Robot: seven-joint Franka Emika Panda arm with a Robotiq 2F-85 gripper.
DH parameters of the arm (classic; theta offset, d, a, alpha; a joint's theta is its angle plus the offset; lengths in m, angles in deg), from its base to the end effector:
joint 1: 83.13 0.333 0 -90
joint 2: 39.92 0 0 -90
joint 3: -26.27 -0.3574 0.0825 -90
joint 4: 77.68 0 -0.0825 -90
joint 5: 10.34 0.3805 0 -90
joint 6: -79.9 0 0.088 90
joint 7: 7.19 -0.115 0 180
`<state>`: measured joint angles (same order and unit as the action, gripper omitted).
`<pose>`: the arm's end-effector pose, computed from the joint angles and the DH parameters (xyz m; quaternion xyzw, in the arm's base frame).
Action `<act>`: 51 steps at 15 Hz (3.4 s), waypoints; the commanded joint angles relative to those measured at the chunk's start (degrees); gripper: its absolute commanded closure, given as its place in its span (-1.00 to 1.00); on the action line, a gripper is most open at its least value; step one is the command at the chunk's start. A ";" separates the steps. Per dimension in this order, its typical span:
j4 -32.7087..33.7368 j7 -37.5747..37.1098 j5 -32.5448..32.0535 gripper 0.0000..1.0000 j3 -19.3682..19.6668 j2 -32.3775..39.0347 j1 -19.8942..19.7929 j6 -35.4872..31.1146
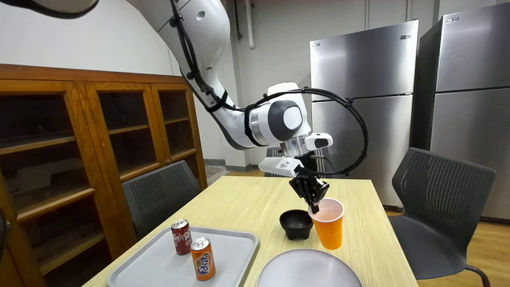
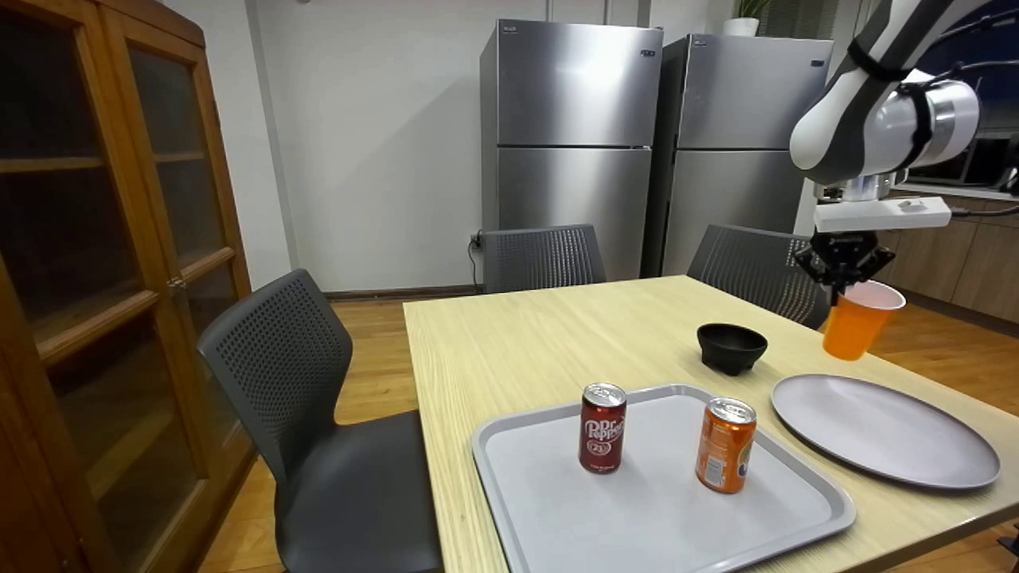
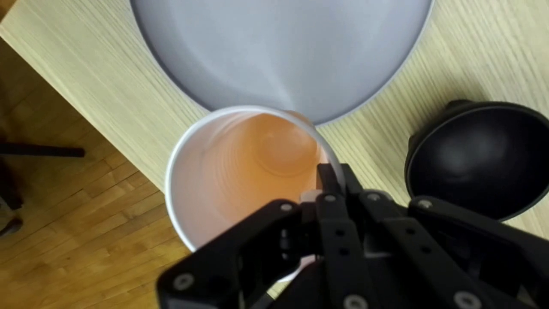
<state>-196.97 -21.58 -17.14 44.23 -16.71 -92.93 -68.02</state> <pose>0.5472 -0.2767 0.2822 0.9486 -0.2974 0.0428 0.0999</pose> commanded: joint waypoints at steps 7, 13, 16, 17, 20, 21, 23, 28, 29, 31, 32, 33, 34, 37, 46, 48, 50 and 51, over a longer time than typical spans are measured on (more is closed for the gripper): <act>17.16 -1.79 5.19 0.98 -0.48 12.75 -2.69 5.01; 24.70 -3.39 6.76 0.98 -0.42 18.49 -3.13 9.56; 27.81 -3.96 7.29 0.98 -0.71 20.45 -3.67 12.03; 28.68 -4.01 7.58 0.98 -0.85 21.05 -3.81 12.68; 31.07 -4.02 8.25 0.98 -0.95 22.46 -4.05 14.57; 31.73 -3.99 8.37 0.98 -0.98 22.86 -4.12 15.22; 32.88 -4.00 8.48 0.98 -1.02 23.57 -4.23 16.00; 35.00 -3.99 8.49 0.98 -1.05 25.29 -4.62 17.57; 35.35 -4.06 8.49 0.98 -1.07 25.56 -4.65 17.89; 35.94 -4.08 8.48 0.98 -1.11 26.00 -4.77 18.42; 36.28 -4.07 8.51 0.98 -1.14 26.25 -4.84 18.64; 36.57 -4.07 8.49 0.98 -1.13 26.44 -4.88 18.81; 36.77 -4.06 8.51 0.98 -1.16 26.57 -4.92 18.95; 37.31 -4.08 8.67 0.29 -1.27 26.90 -5.06 18.93; 35.41 -3.71 9.28 -1.00 -1.26 23.44 -4.35 17.53; 34.09 -3.74 9.21 -1.00 -1.29 21.49 -3.96 16.63; 32.64 -3.67 9.04 -1.00 -1.38 19.28 -3.62 15.82; 31.73 -3.78 8.94 -1.00 -1.40 18.09 -3.33 15.43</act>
<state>-161.24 -24.93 -8.07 43.47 6.25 -96.78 -51.81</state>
